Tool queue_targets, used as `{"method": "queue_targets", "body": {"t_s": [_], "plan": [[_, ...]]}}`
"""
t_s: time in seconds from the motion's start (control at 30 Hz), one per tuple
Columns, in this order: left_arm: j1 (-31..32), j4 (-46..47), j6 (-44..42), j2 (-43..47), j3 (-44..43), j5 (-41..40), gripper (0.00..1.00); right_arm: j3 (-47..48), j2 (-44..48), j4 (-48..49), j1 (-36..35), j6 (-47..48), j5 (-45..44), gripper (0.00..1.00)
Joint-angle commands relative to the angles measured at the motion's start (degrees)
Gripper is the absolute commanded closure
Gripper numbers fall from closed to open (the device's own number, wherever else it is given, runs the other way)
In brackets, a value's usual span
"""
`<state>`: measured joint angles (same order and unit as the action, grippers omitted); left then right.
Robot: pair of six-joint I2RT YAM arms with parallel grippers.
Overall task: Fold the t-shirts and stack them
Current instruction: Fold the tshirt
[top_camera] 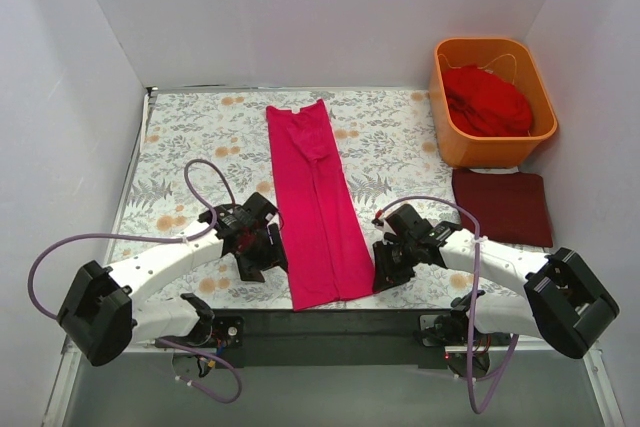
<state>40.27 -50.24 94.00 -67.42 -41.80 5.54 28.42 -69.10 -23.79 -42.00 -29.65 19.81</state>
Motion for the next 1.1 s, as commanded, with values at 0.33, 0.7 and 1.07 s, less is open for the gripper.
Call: {"method": "queue_targets", "body": {"t_s": [0.33, 0.7, 1.07], "plan": [[6.04, 1.63, 5.67, -5.7, 1.99, 4.56, 0.52, -0.04, -1.47, 1.99, -0.01, 0.82, 1.36, 0.97], [11.85, 3.3, 8.4, -13.35, 0.93, 6.59, 0.55, -0.3, -1.83, 3.49, -0.28, 1.08, 2.25, 0.98], [13.6, 4.01, 8.22, -17.39, -0.21, 6.5, 0.66, -0.48, -2.53, 4.28, -0.37, 1.35, 2.6, 0.98]]}}
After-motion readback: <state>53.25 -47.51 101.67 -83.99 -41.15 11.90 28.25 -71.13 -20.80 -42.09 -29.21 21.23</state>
